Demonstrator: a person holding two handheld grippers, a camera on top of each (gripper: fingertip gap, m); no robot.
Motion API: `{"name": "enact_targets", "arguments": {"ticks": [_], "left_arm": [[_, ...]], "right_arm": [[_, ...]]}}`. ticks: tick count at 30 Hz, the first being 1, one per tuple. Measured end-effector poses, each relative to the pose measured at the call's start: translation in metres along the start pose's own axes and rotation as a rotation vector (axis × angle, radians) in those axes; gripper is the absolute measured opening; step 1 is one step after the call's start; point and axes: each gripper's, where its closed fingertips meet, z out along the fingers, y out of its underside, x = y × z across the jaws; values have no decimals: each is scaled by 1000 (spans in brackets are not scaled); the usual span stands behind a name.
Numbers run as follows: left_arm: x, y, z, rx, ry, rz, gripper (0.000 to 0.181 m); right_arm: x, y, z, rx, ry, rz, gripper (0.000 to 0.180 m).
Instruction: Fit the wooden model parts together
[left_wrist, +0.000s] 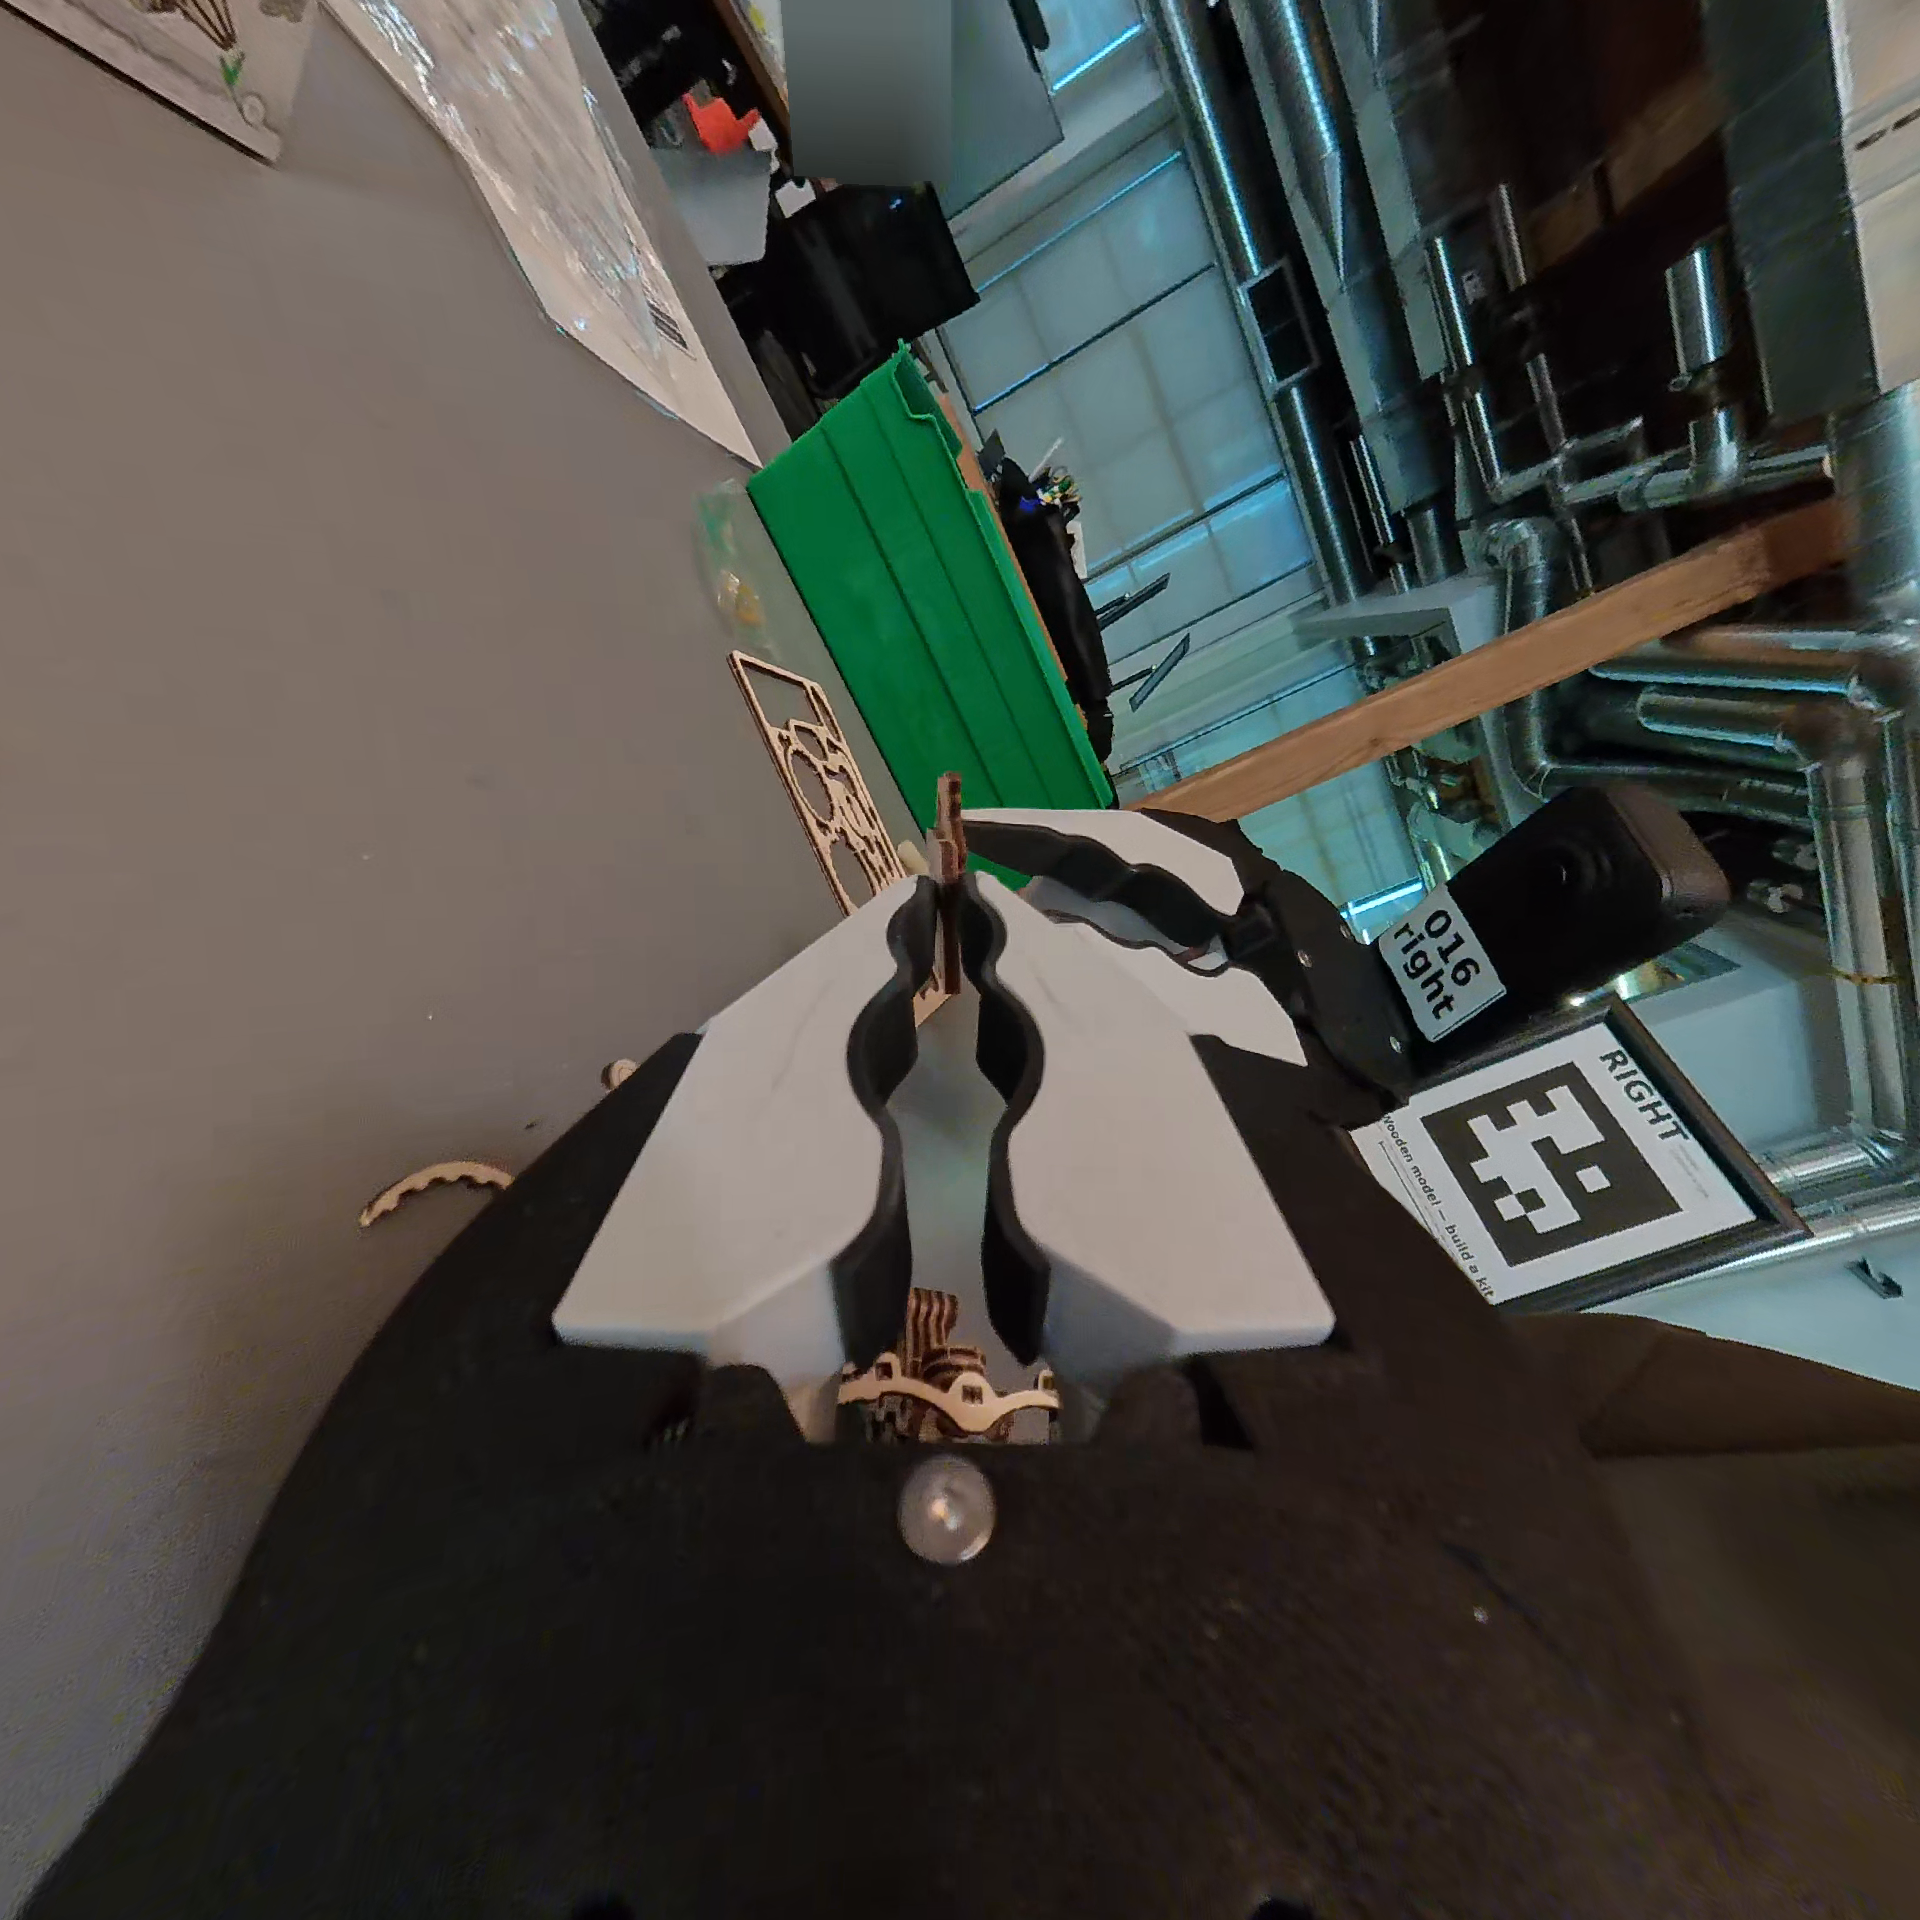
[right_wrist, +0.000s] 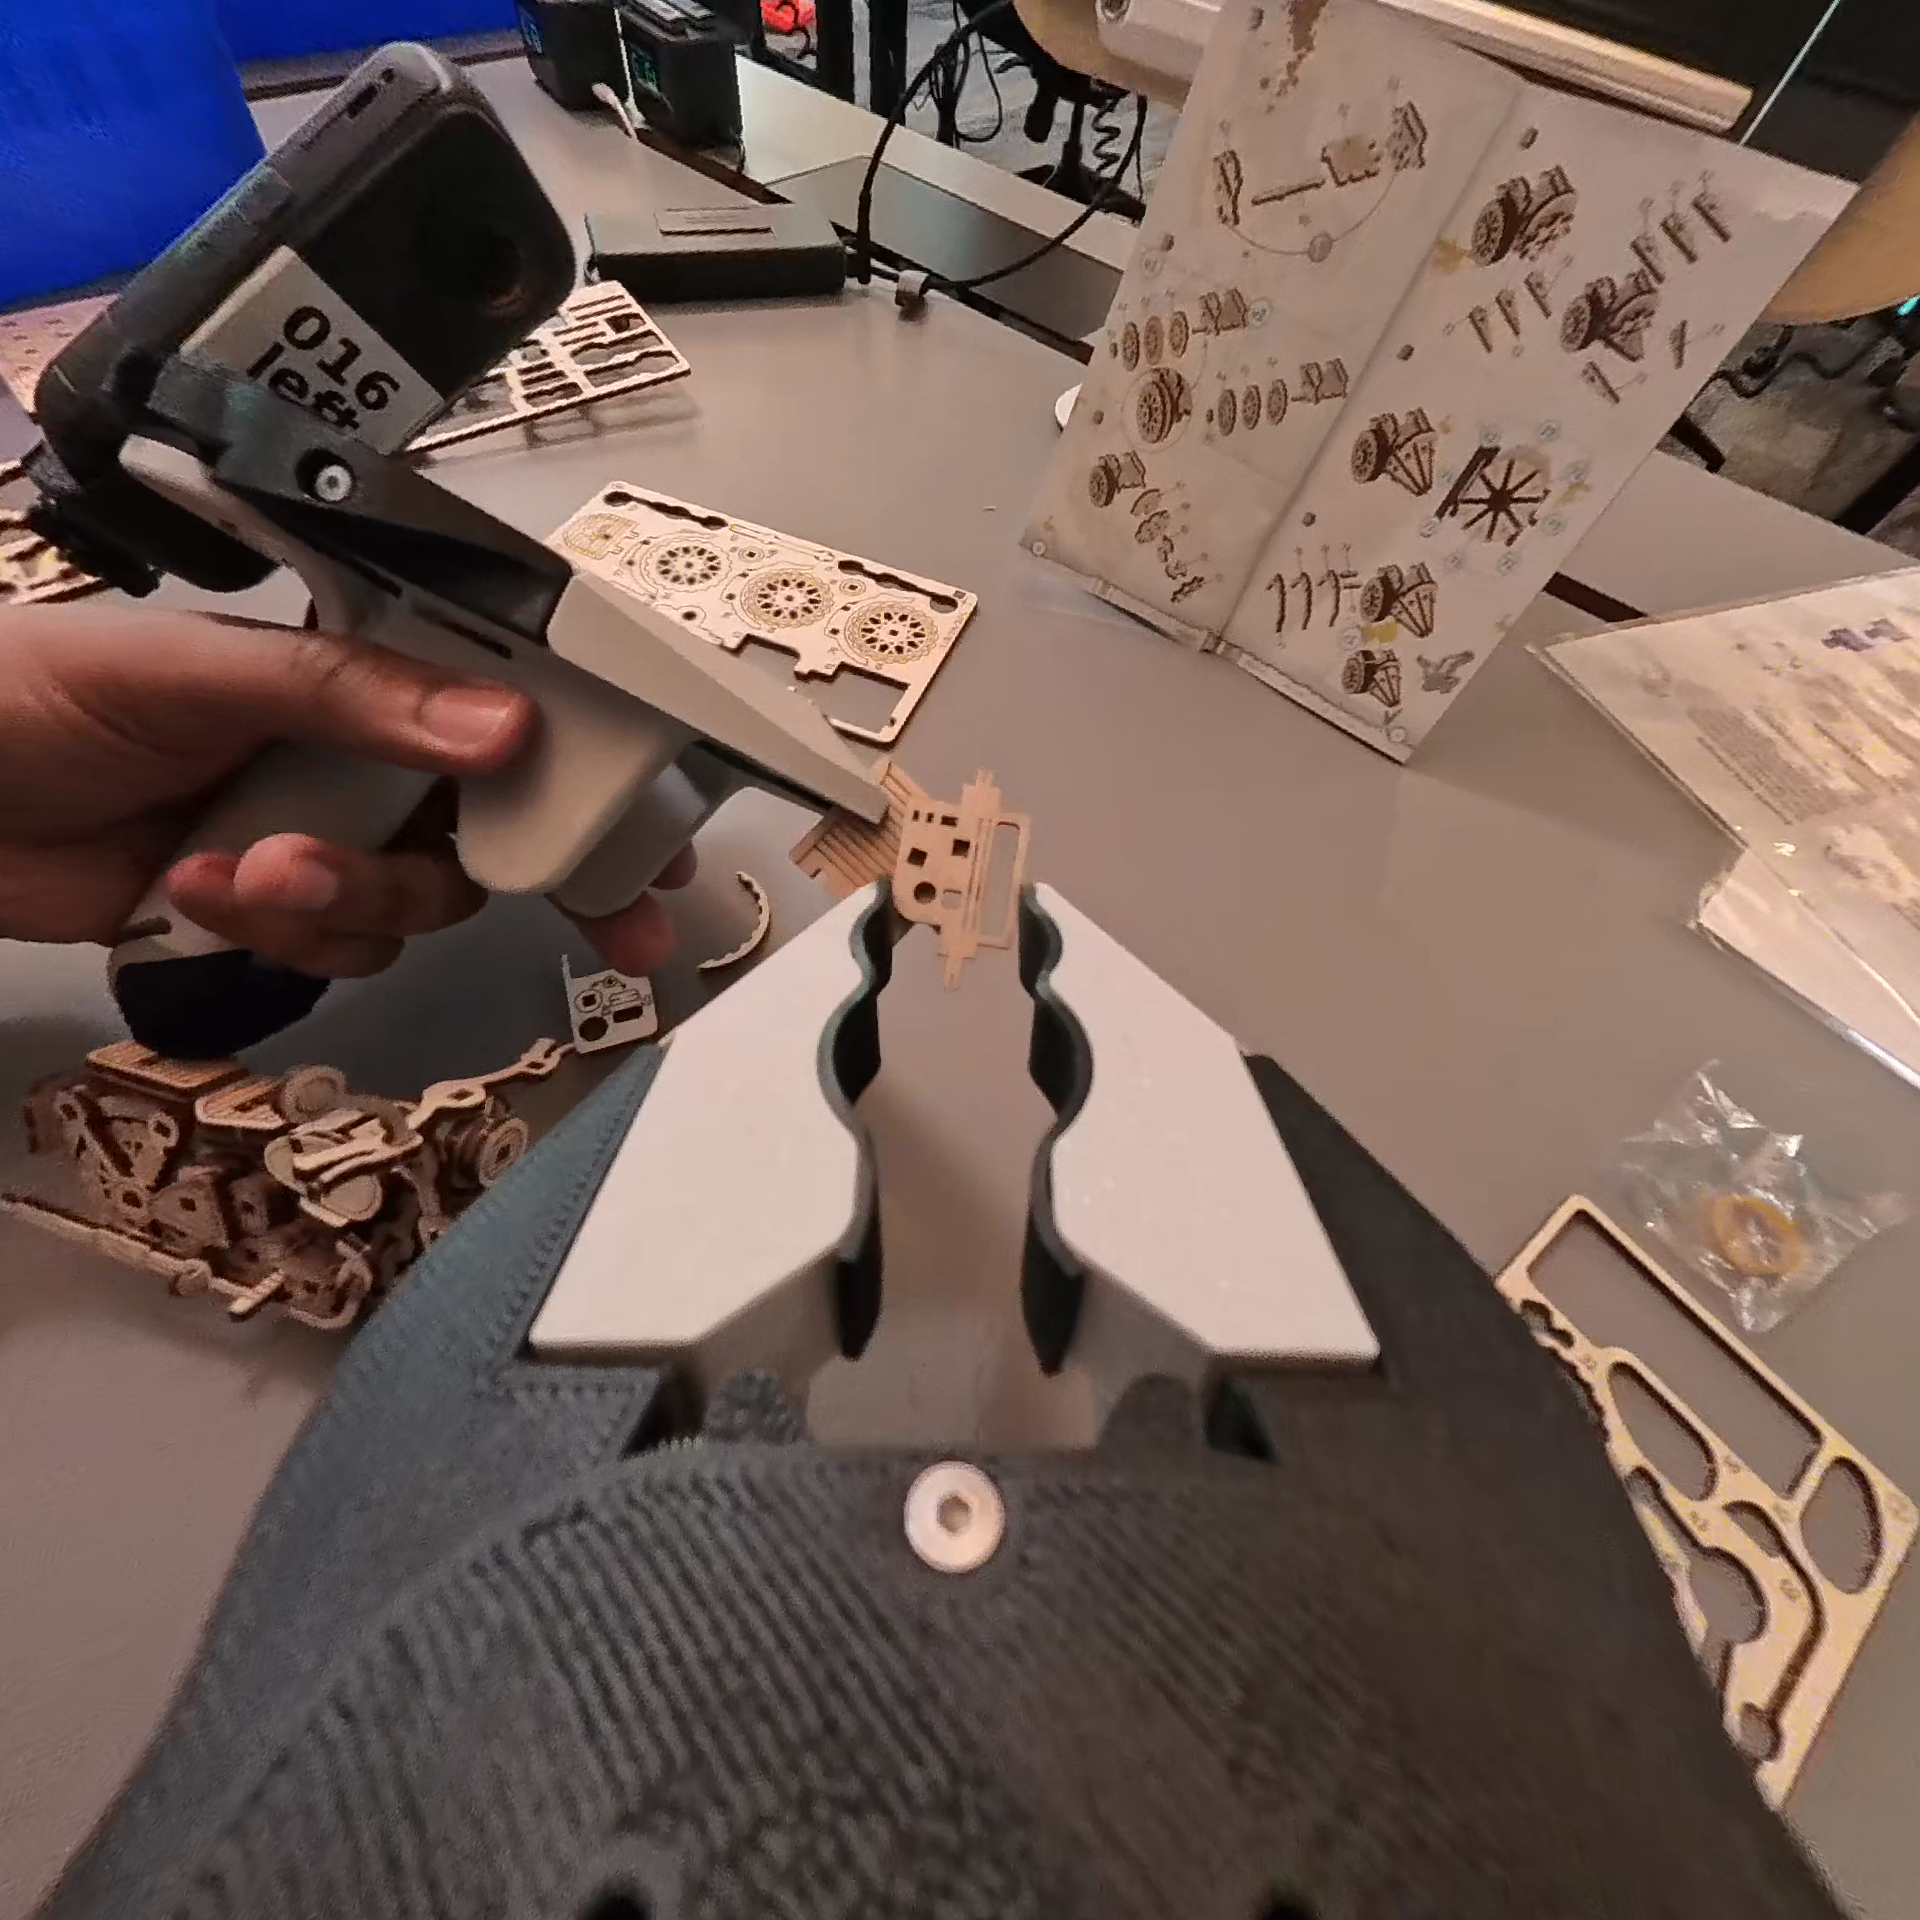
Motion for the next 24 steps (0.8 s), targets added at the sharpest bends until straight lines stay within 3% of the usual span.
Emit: {"name": "enact_targets", "arguments": {"ticks": [12, 18, 21, 24], "left_arm": [[5, 0, 0, 5, 24, 6, 6], [12, -8, -6, 38, 66, 14, 5], [19, -15, -11, 64, 108, 26, 5], [26, -20, -16, 80, 147, 41, 5]], "right_arm": [[-7, 0, 2, -37, 7, -46, 23], [-12, -14, -4, 39, -52, -15, 29], [-15, -26, -12, 109, -150, 74, 41], [-8, -34, -20, 180, -264, 283, 39]]}}
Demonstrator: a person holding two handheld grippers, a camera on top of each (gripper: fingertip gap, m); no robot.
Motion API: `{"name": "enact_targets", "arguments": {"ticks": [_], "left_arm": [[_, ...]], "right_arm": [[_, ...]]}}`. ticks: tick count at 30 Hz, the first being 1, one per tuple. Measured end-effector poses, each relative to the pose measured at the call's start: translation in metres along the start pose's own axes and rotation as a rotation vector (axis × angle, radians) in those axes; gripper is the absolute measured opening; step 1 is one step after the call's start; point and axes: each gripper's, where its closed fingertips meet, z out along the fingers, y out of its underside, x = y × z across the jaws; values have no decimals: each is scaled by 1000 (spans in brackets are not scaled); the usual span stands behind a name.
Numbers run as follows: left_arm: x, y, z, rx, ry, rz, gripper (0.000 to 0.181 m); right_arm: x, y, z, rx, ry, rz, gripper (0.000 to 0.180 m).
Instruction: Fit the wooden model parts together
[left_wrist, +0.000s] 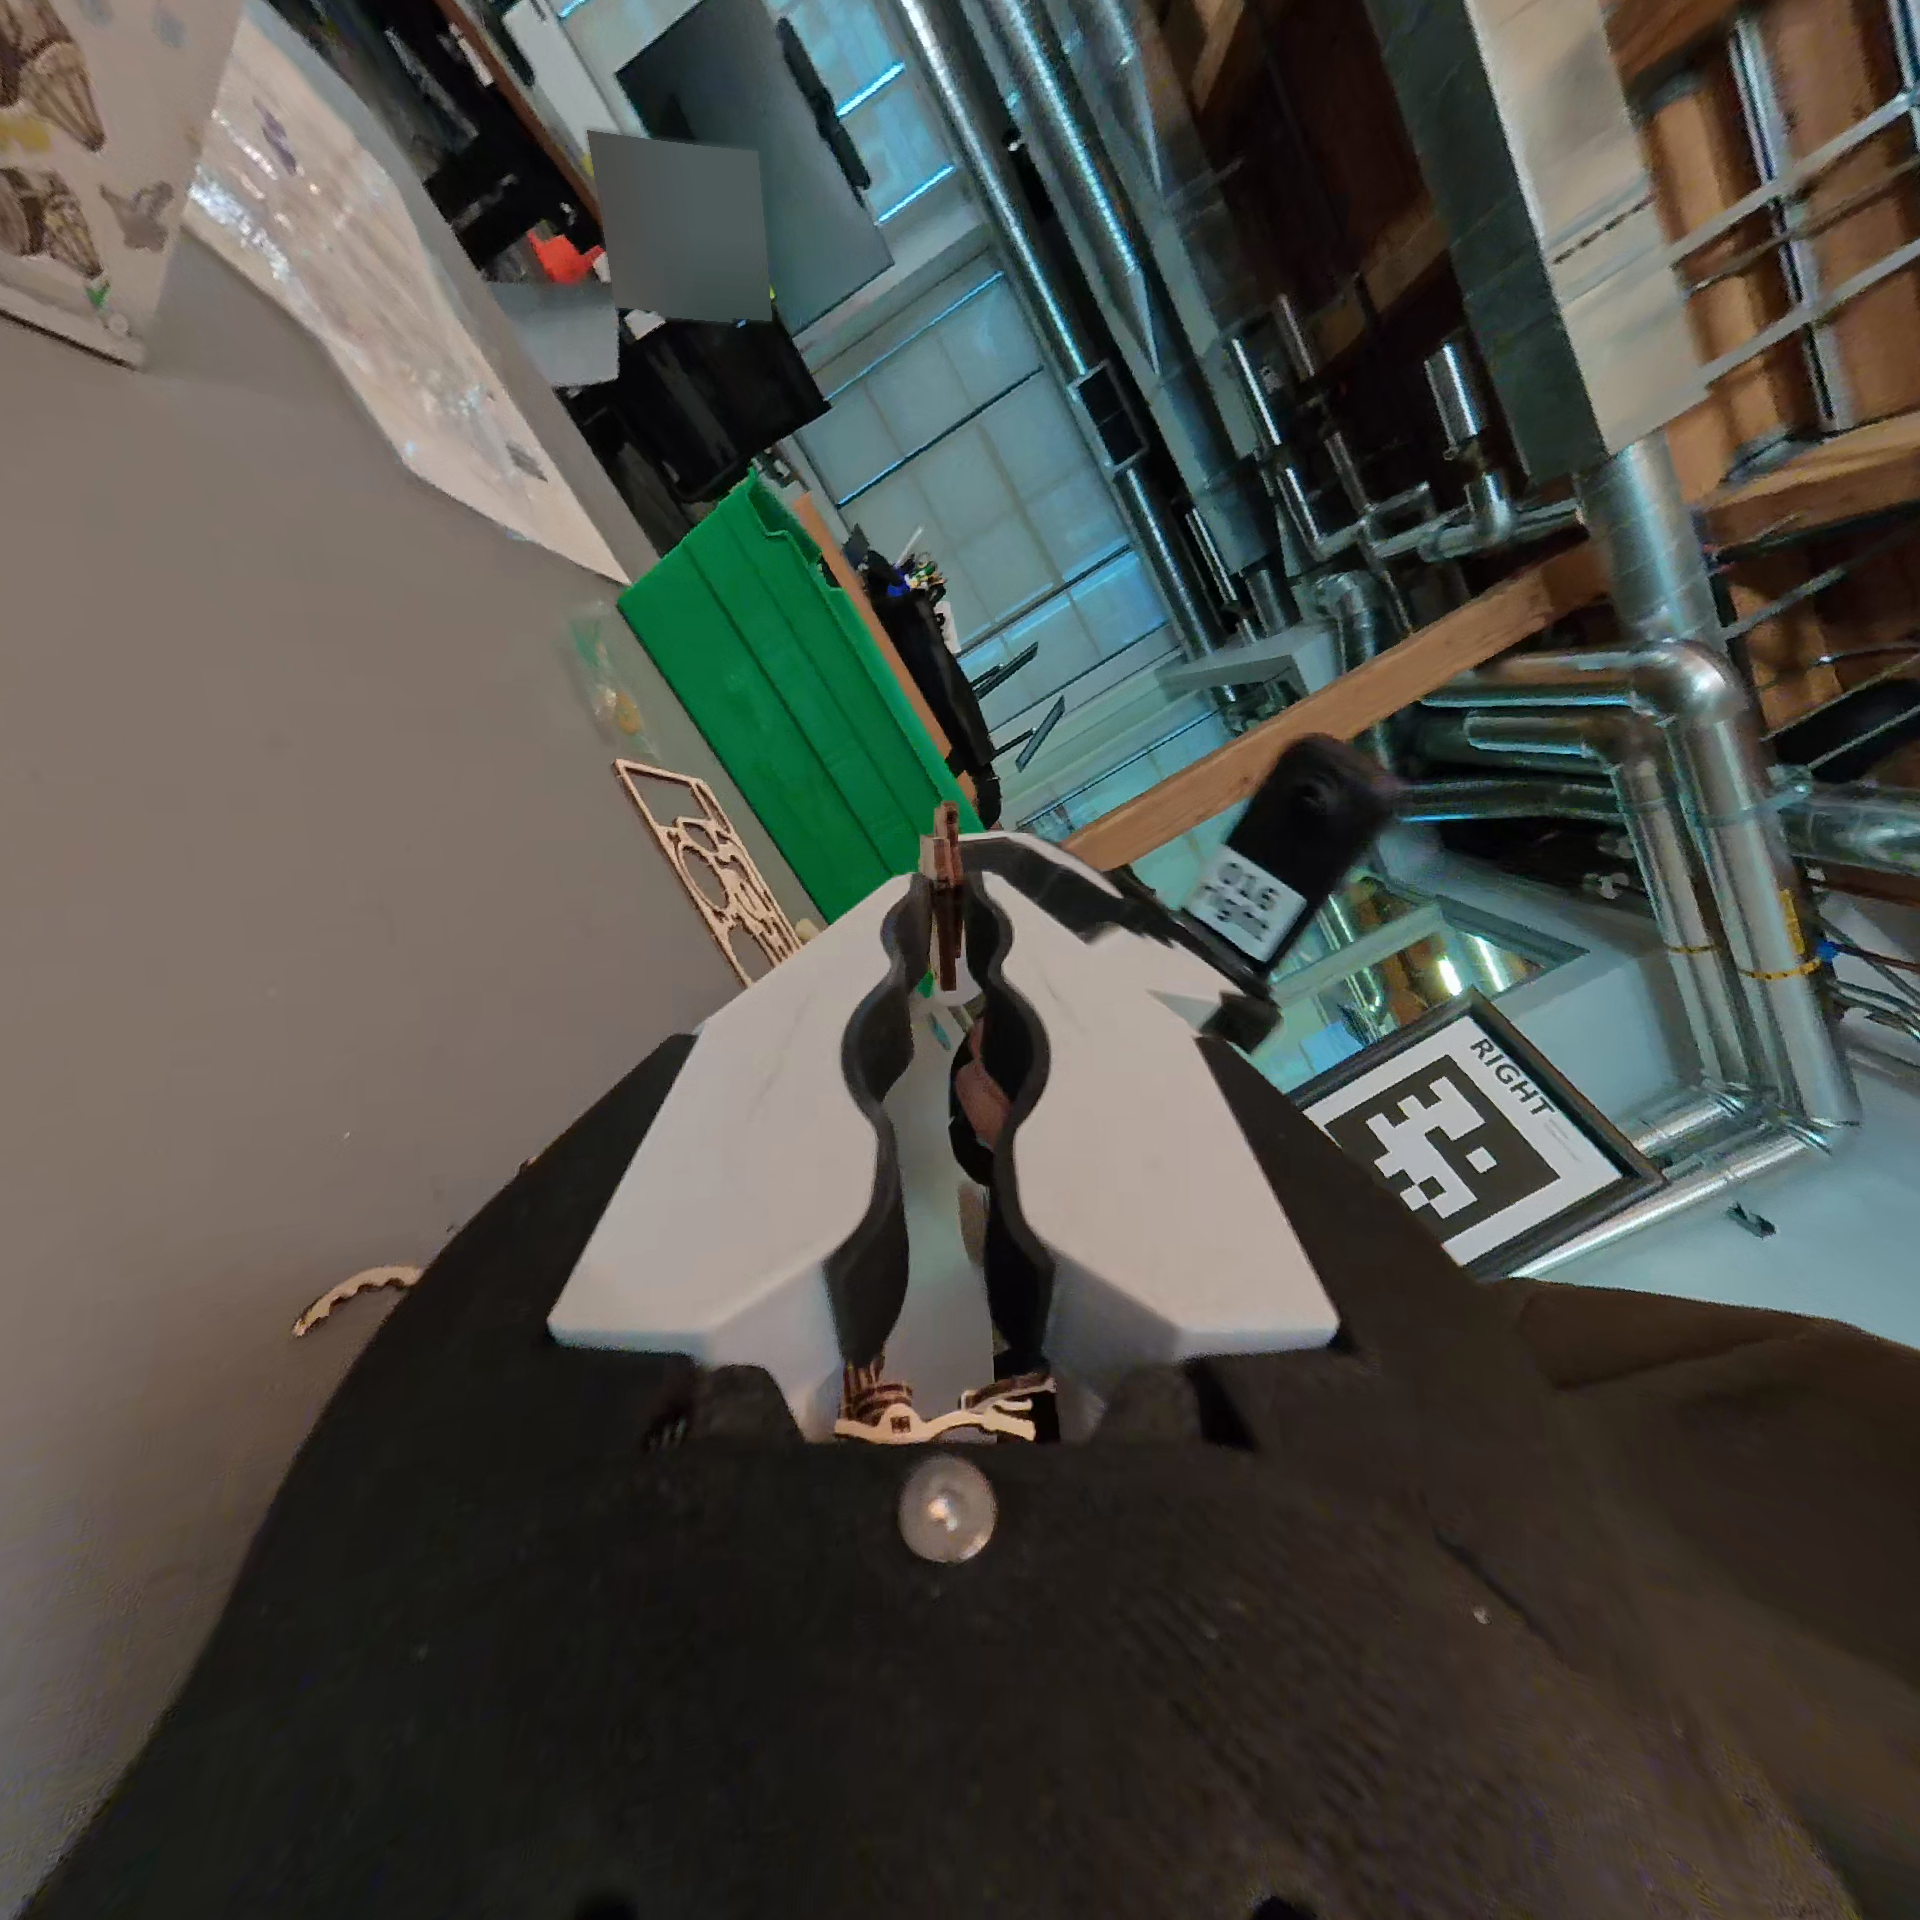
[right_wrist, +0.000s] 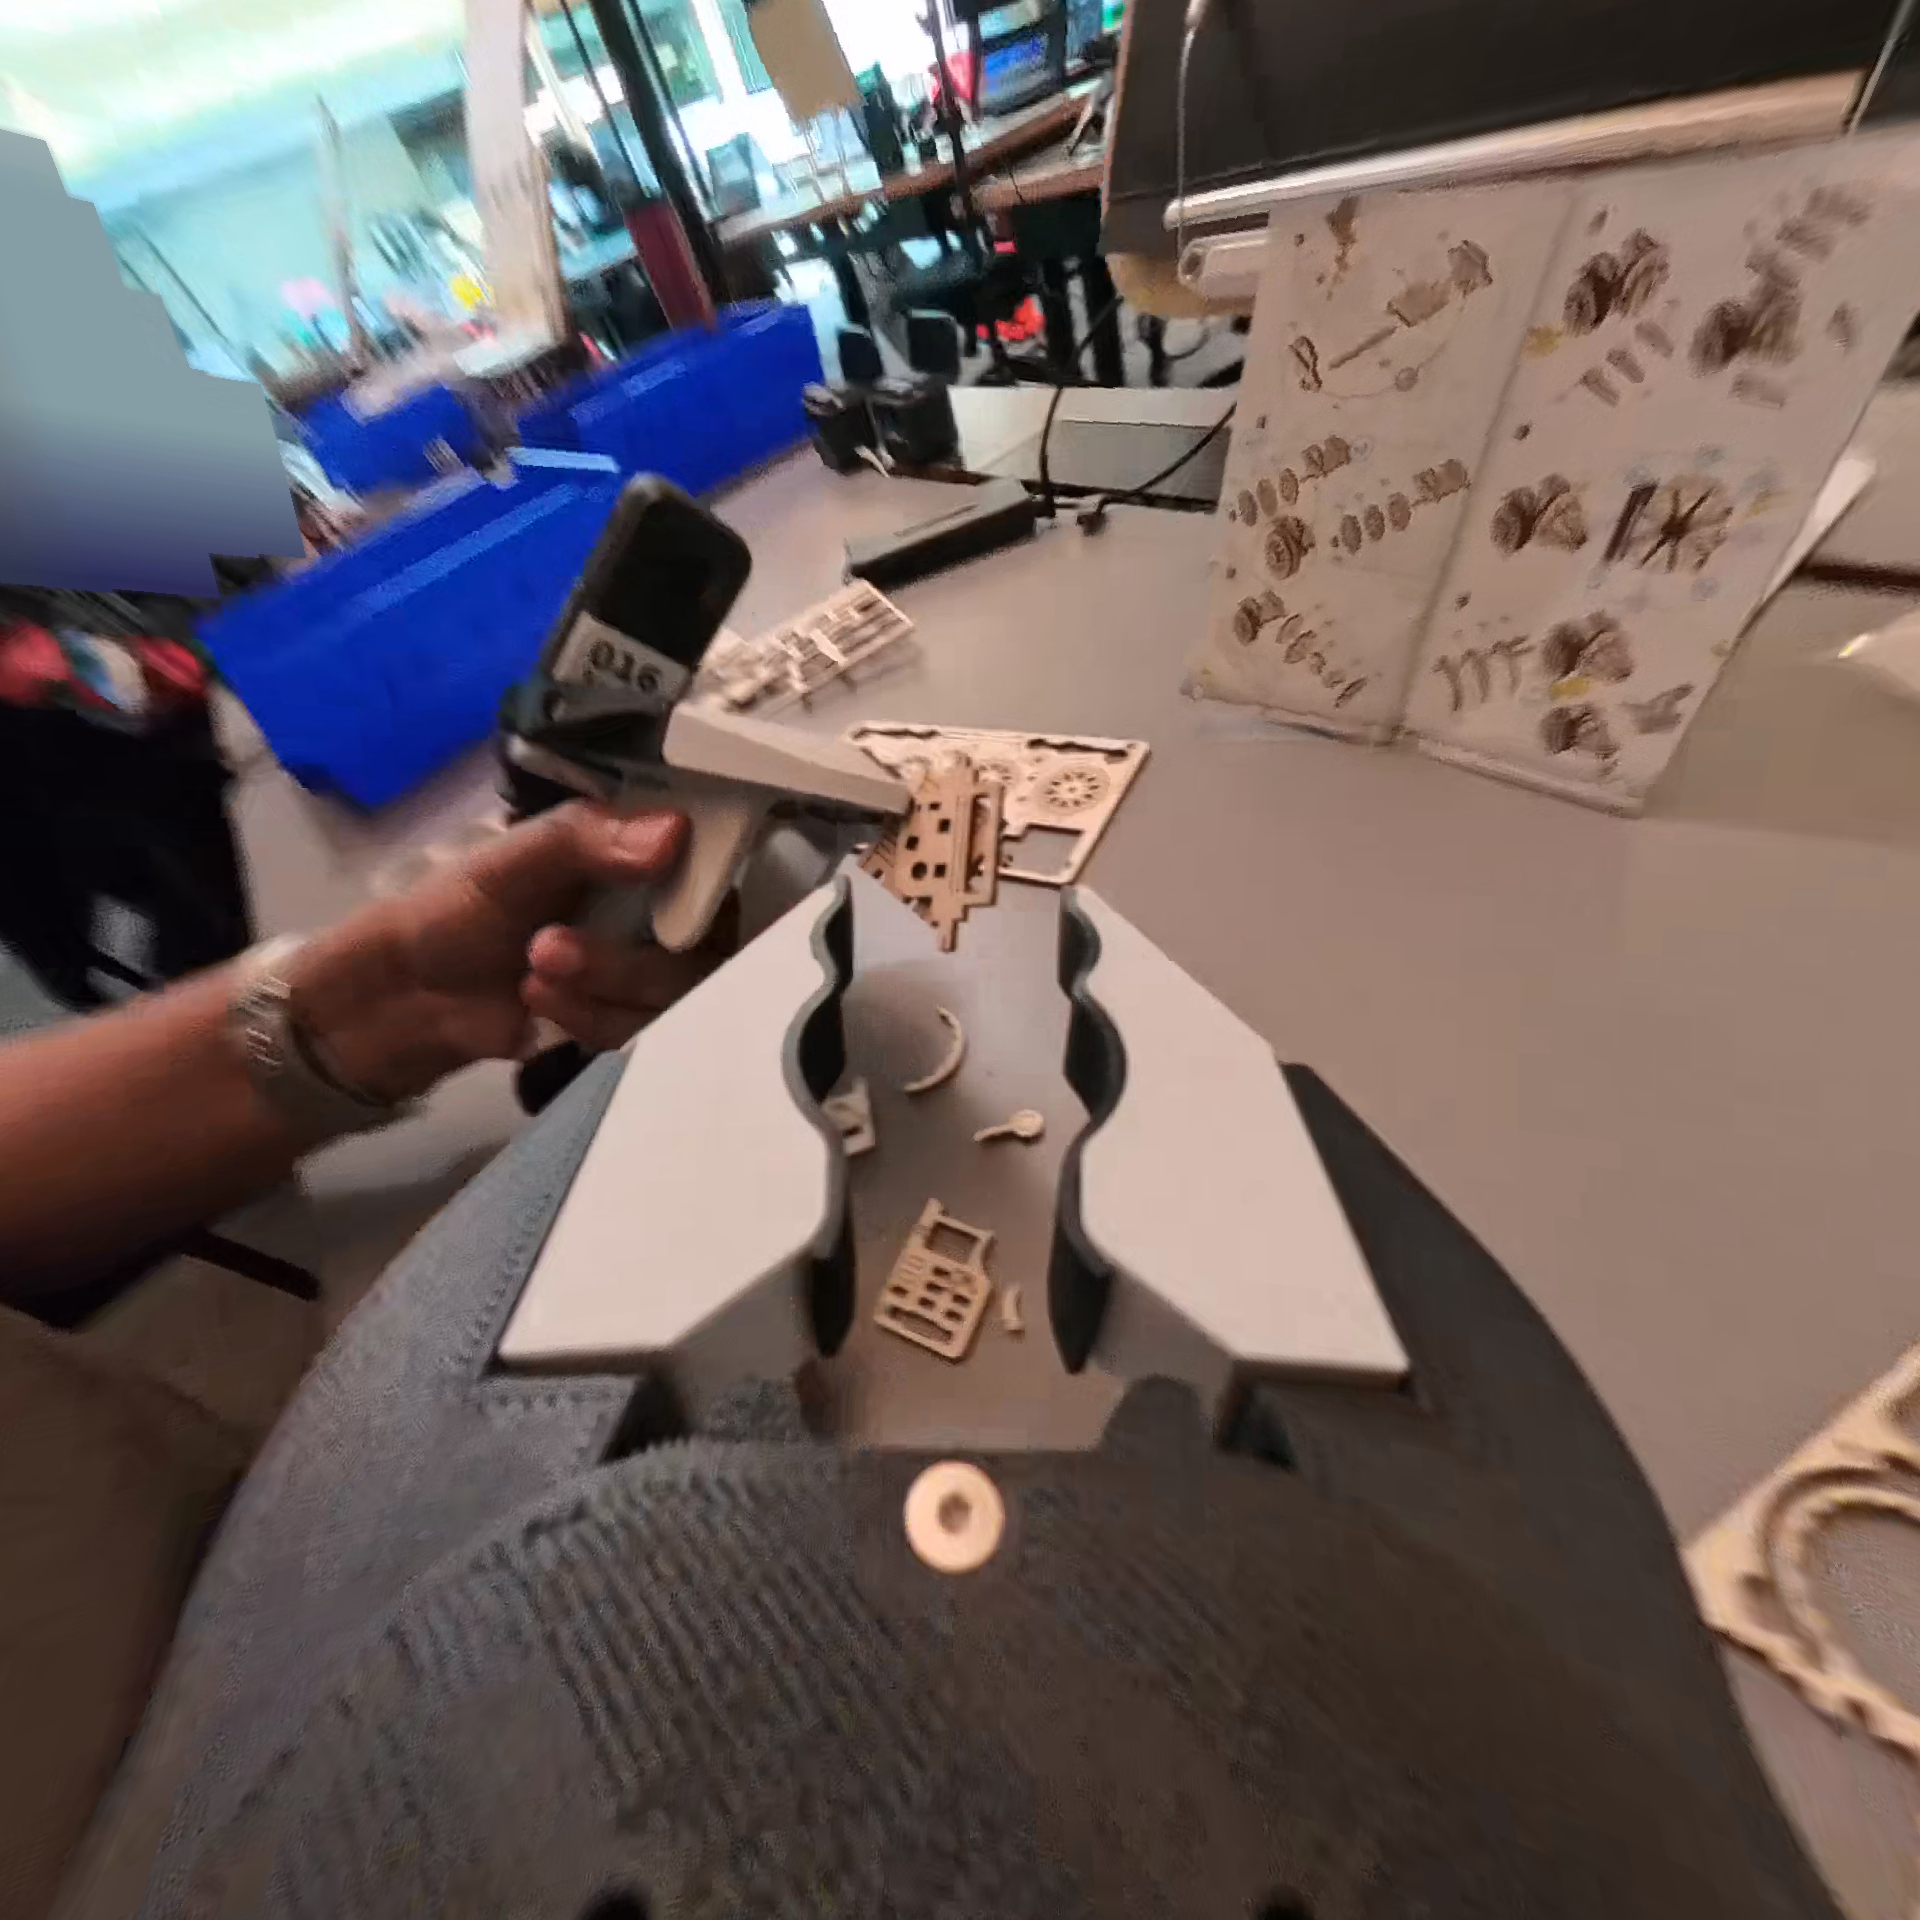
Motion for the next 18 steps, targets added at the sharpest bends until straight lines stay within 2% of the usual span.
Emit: {"name": "enact_targets", "arguments": {"ticks": [4, 8, 12, 18], "left_arm": [[6, 1, 2, -3, 31, 15, 5], [5, 6, 4, -18, 25, 21, 4], [5, 10, 5, -48, 12, 41, 5], [1, 13, 7, -54, 1, 16, 4]], "right_arm": [[-3, 6, 2, 13, -177, 299, 35], [-3, 5, 1, 63, -288, 494, 8], [3, 1, -4, 108, -345, 599, 2], [8, -1, -6, 140, -342, 615, 1]]}}
